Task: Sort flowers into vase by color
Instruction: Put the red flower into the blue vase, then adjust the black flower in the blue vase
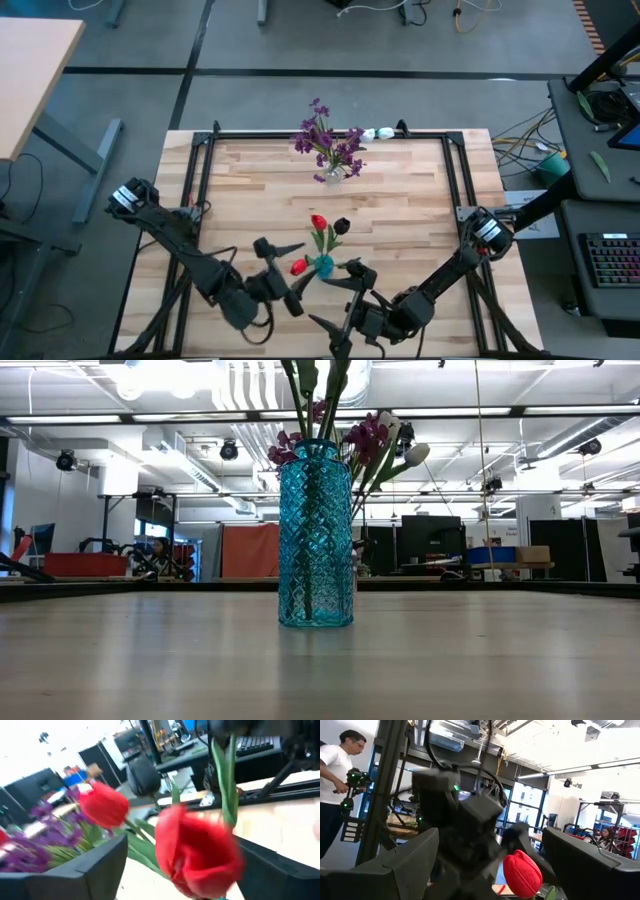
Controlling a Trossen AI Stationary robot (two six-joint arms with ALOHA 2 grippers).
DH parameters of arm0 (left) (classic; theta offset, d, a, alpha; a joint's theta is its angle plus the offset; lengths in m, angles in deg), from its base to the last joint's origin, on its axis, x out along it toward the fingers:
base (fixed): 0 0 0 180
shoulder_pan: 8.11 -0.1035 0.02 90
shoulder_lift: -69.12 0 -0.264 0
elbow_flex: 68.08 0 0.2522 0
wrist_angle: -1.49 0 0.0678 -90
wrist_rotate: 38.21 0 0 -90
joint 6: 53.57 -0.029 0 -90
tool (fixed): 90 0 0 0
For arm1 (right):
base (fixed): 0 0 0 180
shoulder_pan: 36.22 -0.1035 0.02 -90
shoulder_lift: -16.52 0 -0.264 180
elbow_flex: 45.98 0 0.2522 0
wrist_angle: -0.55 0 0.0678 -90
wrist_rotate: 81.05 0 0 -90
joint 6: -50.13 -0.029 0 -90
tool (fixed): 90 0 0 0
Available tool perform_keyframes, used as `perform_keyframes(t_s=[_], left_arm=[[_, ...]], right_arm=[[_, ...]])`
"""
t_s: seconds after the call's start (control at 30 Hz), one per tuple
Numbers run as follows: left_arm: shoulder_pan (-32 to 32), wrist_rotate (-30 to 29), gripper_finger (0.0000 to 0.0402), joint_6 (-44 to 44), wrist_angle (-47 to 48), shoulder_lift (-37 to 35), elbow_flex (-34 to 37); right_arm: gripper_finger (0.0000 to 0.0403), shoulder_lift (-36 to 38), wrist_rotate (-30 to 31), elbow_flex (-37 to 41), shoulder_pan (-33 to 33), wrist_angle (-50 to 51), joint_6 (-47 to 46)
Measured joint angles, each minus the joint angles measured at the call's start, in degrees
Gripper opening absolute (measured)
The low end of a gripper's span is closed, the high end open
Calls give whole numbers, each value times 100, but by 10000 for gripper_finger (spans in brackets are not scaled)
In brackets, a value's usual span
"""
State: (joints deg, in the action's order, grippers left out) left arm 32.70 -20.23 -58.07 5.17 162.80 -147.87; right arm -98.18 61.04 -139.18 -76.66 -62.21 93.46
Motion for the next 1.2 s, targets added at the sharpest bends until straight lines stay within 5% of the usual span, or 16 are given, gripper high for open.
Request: perform_keyframes(t_s=[0.33,0.4,0.53,0.6,1.2], left_arm=[[364,-8,350,-1399,102,-8,-580],[429,378,351,-1462,94,-8,-696],[473,2091,351,-1398,46,-3,-838],[432,2332,351,-1222,-33,36,-858],[53,1301,347,-853,-255,795,-819]], right_arm=[[348,0,42,0,48,121,-259],[348,0,18,2,48,174,-406],[348,0,-228,2,50,168,-671],[348,0,-430,2,57,177,-833],[348,13,-1420,4,286,174,-2280]])
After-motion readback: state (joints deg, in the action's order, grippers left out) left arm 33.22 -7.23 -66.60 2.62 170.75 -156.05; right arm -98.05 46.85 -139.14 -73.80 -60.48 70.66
